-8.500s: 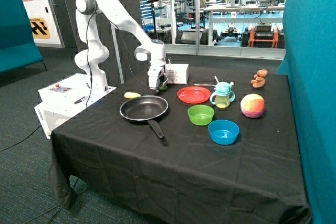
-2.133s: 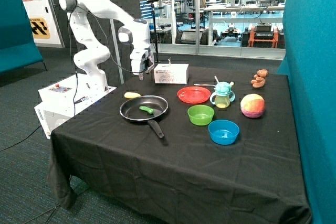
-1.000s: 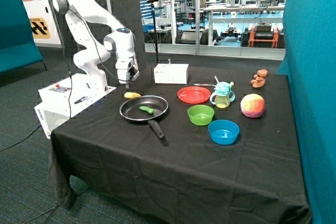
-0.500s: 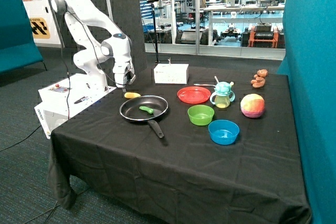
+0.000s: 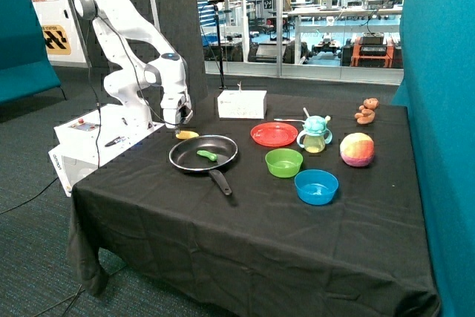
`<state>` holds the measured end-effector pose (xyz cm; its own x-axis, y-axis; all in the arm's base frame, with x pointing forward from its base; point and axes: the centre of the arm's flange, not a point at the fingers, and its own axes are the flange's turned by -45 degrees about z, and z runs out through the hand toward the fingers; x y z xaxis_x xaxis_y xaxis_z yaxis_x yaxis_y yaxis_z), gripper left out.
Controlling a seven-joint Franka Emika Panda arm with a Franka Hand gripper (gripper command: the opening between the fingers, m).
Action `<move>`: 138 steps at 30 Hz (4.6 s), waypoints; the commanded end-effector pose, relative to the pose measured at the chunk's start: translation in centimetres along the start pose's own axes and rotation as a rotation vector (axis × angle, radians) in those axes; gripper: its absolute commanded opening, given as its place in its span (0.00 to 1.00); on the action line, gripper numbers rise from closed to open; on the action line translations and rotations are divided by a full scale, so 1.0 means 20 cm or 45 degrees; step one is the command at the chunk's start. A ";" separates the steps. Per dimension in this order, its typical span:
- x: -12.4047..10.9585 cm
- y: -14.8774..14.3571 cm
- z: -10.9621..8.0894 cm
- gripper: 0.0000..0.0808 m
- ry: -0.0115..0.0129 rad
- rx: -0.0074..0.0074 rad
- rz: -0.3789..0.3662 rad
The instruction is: Cook the vegetables
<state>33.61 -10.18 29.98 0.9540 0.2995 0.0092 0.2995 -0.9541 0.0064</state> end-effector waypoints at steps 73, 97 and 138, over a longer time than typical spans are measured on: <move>0.13 0.03 0.12 0.00 -0.0118 0.0079 0.051; 0.18 -0.04 -0.09 0.00 -0.0115 0.0083 -0.044; 0.66 0.36 -0.28 0.00 -0.0122 0.0072 0.191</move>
<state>45.67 -10.91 36.22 0.9777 0.2100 0.0009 0.2100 -0.9777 0.0008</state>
